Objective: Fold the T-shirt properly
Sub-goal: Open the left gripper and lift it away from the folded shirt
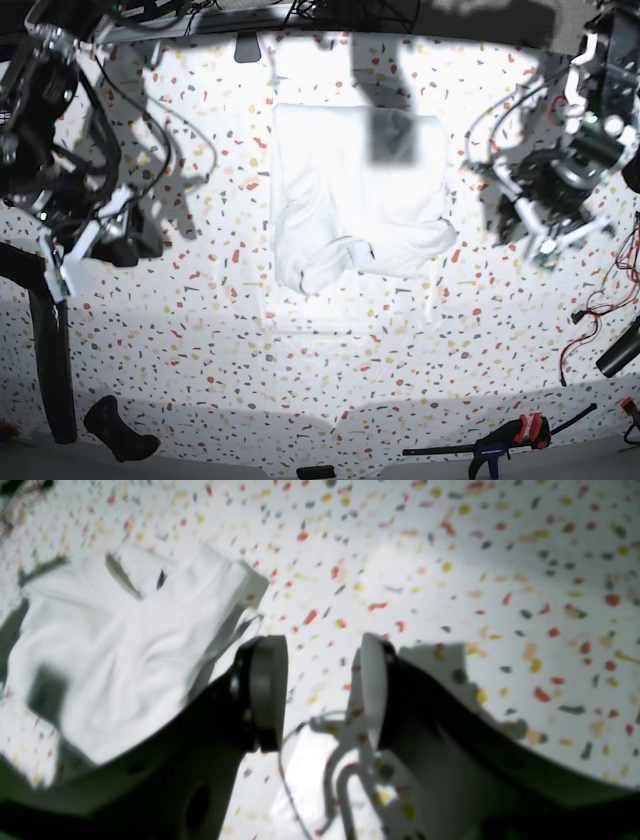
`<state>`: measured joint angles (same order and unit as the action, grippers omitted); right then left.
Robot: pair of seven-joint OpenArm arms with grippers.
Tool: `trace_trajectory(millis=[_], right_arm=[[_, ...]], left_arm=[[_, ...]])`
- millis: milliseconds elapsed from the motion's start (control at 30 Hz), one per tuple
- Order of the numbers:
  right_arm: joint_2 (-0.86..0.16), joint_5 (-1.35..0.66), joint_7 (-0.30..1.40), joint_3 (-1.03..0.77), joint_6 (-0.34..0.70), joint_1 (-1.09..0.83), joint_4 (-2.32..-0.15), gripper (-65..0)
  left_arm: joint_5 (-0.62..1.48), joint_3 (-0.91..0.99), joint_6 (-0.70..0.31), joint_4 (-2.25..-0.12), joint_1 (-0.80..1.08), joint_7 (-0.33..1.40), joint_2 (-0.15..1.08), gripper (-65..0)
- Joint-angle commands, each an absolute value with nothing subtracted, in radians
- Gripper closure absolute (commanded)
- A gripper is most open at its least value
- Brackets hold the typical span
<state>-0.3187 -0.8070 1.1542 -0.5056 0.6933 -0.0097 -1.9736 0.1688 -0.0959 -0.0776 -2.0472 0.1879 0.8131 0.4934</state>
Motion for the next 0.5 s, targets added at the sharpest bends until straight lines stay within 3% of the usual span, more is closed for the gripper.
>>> trace_trajectory(millis=[0,267,467], right_arm=[[-0.333,-0.804,1.135,-0.513,0.698,-0.022,-2.015,-23.5],[-0.332,-0.788,1.135,-0.606,0.698,-0.259,-2.125,-23.5],[-0.332,-0.788,1.135,-0.731,0.698,-0.478,-2.194,-23.5]], left_arm=[[0.158,-0.059,-0.071,-2.066,0.213,0.792,0.511,-25.4],[0.159,0.155,-0.073,-2.103,0.484,0.793,0.513,-25.4],[0.189,0.282,-0.096,-2.243,0.749,0.793,0.513,-25.4]])
